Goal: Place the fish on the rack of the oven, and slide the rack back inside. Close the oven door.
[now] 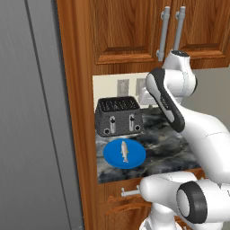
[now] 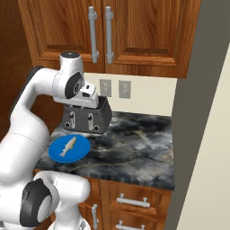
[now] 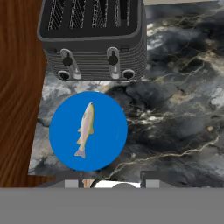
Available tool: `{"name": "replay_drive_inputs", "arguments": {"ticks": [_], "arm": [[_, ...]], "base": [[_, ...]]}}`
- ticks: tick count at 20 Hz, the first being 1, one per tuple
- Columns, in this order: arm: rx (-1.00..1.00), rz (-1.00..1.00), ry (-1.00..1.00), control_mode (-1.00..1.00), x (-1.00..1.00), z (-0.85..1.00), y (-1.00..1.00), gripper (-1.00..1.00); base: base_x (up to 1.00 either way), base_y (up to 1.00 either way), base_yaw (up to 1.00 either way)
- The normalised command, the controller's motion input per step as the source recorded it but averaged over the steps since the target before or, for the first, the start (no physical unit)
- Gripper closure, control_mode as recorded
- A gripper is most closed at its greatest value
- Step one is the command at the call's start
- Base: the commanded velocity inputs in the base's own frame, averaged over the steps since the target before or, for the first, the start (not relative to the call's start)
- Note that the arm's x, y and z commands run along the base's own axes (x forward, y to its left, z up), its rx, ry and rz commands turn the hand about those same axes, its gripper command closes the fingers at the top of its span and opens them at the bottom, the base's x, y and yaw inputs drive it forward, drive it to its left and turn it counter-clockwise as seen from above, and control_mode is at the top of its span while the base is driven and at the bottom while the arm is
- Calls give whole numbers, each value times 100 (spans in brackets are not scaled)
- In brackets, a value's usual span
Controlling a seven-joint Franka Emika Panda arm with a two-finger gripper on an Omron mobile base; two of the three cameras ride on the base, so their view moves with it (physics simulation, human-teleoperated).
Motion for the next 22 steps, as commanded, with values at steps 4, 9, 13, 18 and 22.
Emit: {"name": "replay_drive_inputs", "arguments": {"ticks": [4, 9, 13, 18, 22], "arm": [[0, 0, 0, -100, -19, -1, 1, -100], [0, 0, 0, -100, -7, -11, 47, -100], [-1, -2, 0, -100, -4, -30, 60, -100], [-2, -7, 8, -100, 0, -49, 29, -100], [-5, -5, 2, -100, 0, -10, 2, -100]], "base": [[0, 0, 0], [0, 0, 0], [0, 0, 0], [0, 0, 0], [0, 0, 0]]}}
